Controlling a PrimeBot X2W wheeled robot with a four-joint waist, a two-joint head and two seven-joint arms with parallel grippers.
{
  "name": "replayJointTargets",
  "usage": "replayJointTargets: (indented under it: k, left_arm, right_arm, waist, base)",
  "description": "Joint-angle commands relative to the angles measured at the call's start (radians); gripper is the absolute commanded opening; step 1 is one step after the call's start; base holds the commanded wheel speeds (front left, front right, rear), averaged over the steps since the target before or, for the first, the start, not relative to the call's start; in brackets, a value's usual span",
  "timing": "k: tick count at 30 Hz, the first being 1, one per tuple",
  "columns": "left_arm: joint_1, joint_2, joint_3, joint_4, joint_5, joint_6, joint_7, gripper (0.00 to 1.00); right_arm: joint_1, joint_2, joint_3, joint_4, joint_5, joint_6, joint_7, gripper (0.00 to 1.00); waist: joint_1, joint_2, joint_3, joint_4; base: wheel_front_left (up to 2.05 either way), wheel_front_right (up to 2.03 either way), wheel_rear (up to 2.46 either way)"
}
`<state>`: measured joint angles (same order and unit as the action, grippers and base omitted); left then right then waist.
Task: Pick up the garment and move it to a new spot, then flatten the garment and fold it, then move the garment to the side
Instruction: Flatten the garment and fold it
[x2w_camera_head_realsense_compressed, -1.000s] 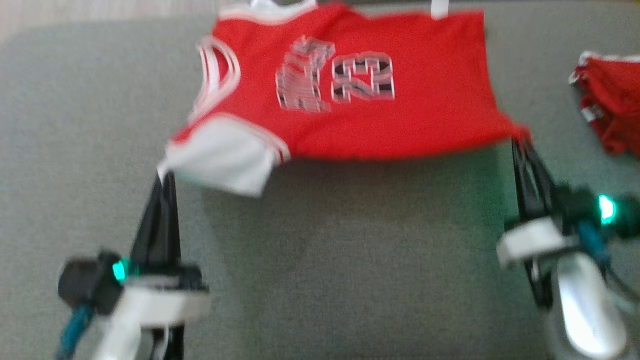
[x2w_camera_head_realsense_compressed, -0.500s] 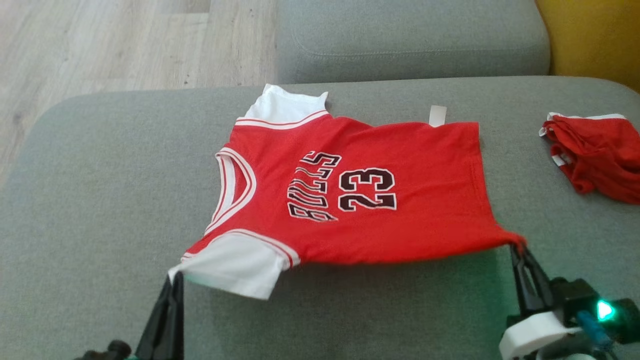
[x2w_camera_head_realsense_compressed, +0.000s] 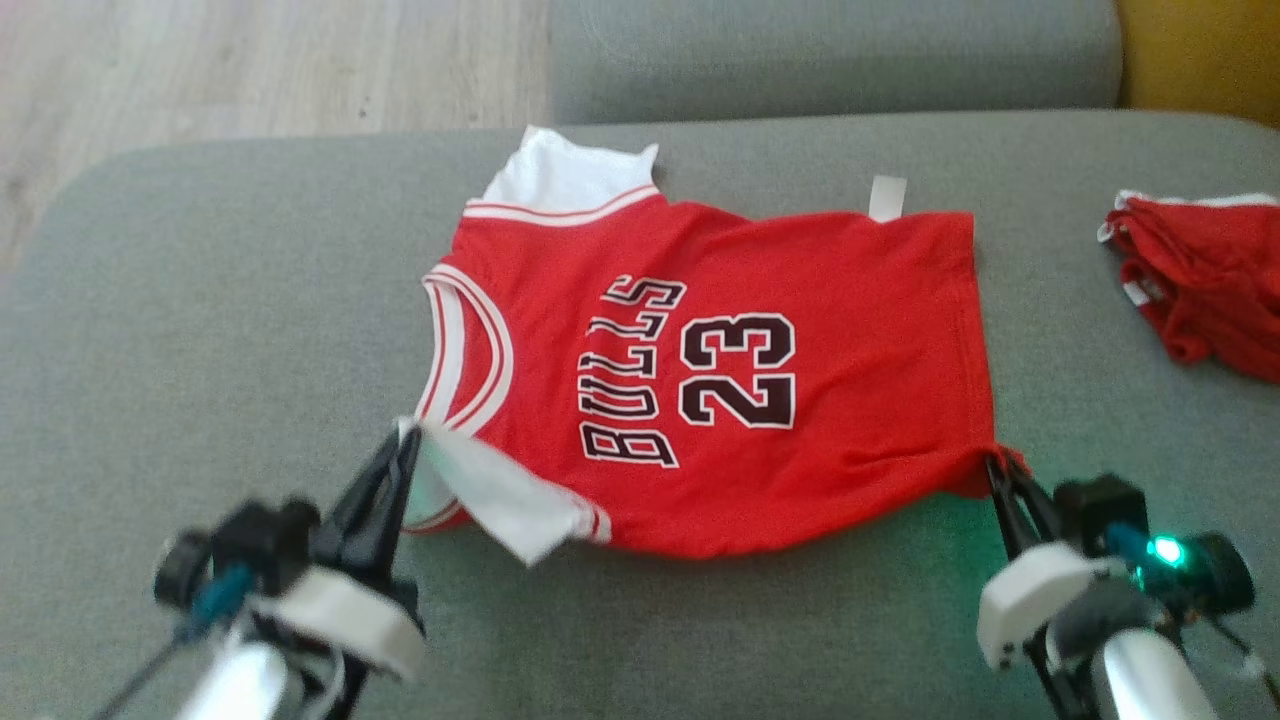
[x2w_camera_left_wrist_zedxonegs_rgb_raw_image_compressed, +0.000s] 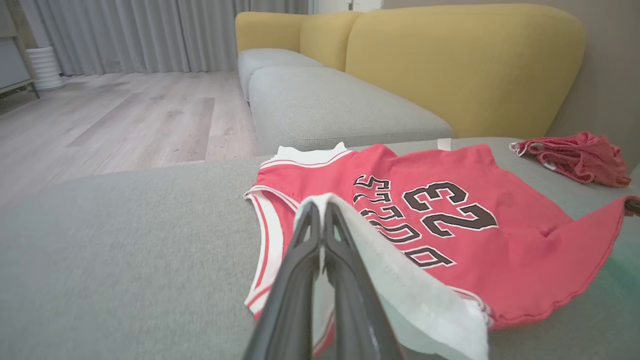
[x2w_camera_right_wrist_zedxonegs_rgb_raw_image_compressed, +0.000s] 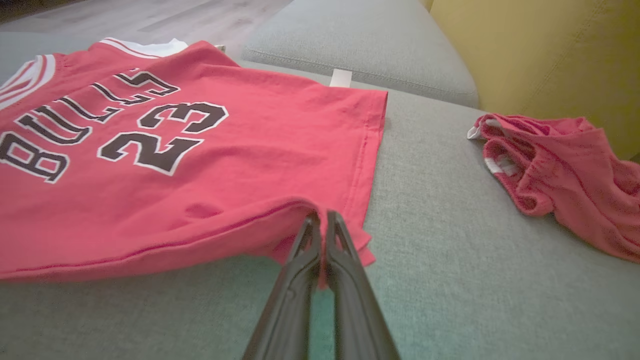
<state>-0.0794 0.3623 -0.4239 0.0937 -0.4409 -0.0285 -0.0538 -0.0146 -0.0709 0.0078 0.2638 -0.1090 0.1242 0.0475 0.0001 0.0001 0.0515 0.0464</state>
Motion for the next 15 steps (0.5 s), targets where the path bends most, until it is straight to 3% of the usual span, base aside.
replayJointTargets:
  k: [1, 7, 15]
  left_arm:
    - [-0.108, 0.03, 0.035, 0.004, 0.013, -0.015, 0.007, 0.0]
    - [-0.32, 0.031, 0.02, 0.152, 0.01, -0.065, 0.036, 0.0]
    - [-0.477, 0.014, -0.001, 0.349, 0.002, -0.087, 0.013, 0.0]
  right_arm:
    - [-0.072, -0.025, 0.034, -0.012, 0.014, 0.007, 0.015, 0.0]
    - [-0.222, -0.053, 0.065, 0.078, 0.039, 0.007, 0.073, 0.0]
    - [-0.373, -0.078, 0.129, 0.197, 0.06, 0.007, 0.103, 0.0]
  waist:
    - [-0.0001, -0.0001, 0.023, -0.012]
    - [-0.0001, -0.0001, 0.083, -0.034]
    - [-0.0001, -0.0001, 0.135, -0.053]
  base:
    - [0.0, 0.0, 0.0]
    - [0.0, 0.0, 0.0]
    - [0.0, 0.0, 0.0]
